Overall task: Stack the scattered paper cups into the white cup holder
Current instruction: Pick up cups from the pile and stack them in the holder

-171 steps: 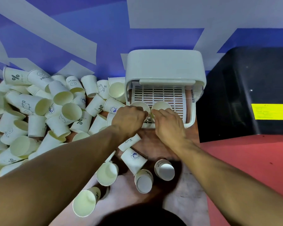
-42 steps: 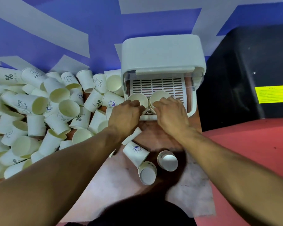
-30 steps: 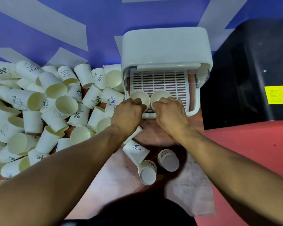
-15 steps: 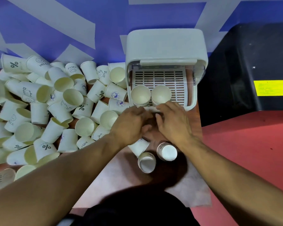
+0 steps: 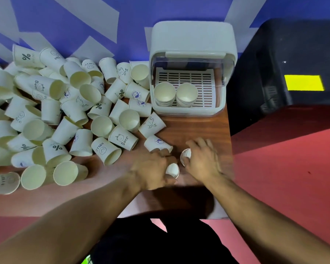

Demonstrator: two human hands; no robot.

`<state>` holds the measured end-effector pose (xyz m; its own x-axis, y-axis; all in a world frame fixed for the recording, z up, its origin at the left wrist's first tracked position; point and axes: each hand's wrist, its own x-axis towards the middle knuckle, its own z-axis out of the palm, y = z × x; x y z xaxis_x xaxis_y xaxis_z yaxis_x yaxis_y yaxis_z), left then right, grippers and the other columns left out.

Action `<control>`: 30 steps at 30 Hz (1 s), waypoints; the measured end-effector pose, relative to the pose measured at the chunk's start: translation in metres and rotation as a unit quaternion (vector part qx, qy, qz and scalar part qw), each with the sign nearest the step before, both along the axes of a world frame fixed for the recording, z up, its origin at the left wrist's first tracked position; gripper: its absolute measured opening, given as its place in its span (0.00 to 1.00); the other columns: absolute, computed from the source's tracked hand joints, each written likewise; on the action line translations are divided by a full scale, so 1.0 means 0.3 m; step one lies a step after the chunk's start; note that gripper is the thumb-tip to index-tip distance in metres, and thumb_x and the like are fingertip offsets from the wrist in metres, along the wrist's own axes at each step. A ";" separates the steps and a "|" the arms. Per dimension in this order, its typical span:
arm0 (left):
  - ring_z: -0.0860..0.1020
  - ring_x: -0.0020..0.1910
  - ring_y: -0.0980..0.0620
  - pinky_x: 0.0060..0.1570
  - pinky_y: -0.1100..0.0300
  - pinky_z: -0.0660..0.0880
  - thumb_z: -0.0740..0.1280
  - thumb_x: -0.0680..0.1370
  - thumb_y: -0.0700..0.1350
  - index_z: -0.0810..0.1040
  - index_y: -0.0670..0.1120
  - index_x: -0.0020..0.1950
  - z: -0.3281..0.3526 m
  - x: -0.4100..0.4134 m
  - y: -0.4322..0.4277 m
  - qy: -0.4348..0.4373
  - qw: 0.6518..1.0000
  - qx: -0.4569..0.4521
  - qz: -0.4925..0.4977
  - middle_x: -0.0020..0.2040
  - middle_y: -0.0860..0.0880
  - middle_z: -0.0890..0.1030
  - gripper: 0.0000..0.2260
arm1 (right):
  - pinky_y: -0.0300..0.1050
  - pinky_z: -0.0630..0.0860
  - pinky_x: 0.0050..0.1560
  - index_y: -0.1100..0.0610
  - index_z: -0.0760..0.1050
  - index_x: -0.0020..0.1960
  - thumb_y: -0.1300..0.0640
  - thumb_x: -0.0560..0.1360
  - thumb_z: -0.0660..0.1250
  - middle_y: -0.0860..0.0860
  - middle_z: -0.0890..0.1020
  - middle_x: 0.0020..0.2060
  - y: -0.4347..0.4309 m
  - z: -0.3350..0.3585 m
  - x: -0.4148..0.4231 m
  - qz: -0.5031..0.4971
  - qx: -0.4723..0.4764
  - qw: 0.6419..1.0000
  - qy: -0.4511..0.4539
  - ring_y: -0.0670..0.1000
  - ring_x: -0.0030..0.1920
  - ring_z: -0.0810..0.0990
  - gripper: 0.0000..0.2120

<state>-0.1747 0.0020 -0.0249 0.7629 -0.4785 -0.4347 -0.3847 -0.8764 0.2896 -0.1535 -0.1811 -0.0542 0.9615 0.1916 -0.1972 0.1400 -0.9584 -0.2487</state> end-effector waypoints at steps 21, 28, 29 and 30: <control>0.77 0.42 0.57 0.38 0.58 0.73 0.74 0.67 0.55 0.65 0.50 0.47 0.105 0.107 0.076 0.005 0.898 -0.258 0.358 0.57 0.56 0.78 0.21 | 0.46 0.75 0.56 0.49 0.59 0.71 0.49 0.65 0.69 0.49 0.73 0.61 0.003 0.174 0.085 -0.220 0.412 0.883 0.034 0.50 0.59 0.74 0.37; 0.74 0.60 0.59 0.46 0.58 0.78 0.78 0.65 0.53 0.56 0.66 0.71 0.141 0.183 0.119 0.111 0.859 -0.385 0.319 0.65 0.60 0.70 0.43 | 0.49 0.78 0.50 0.46 0.66 0.64 0.53 0.66 0.70 0.47 0.76 0.54 0.033 0.245 0.165 -0.154 0.464 0.870 0.057 0.49 0.52 0.76 0.28; 0.75 0.57 0.59 0.44 0.62 0.77 0.79 0.66 0.52 0.58 0.64 0.71 0.149 0.192 0.117 0.106 0.861 -0.389 0.310 0.63 0.60 0.71 0.41 | 0.50 0.78 0.49 0.46 0.67 0.63 0.53 0.66 0.71 0.47 0.76 0.53 0.035 0.248 0.175 -0.151 0.459 0.874 0.058 0.48 0.51 0.77 0.27; 0.76 0.55 0.59 0.43 0.64 0.75 0.79 0.67 0.52 0.62 0.63 0.68 0.157 0.201 0.116 0.096 0.863 -0.391 0.305 0.61 0.60 0.72 0.37 | 0.51 0.79 0.47 0.46 0.67 0.61 0.53 0.67 0.72 0.47 0.77 0.51 0.037 0.250 0.186 -0.147 0.450 0.879 0.057 0.49 0.50 0.78 0.25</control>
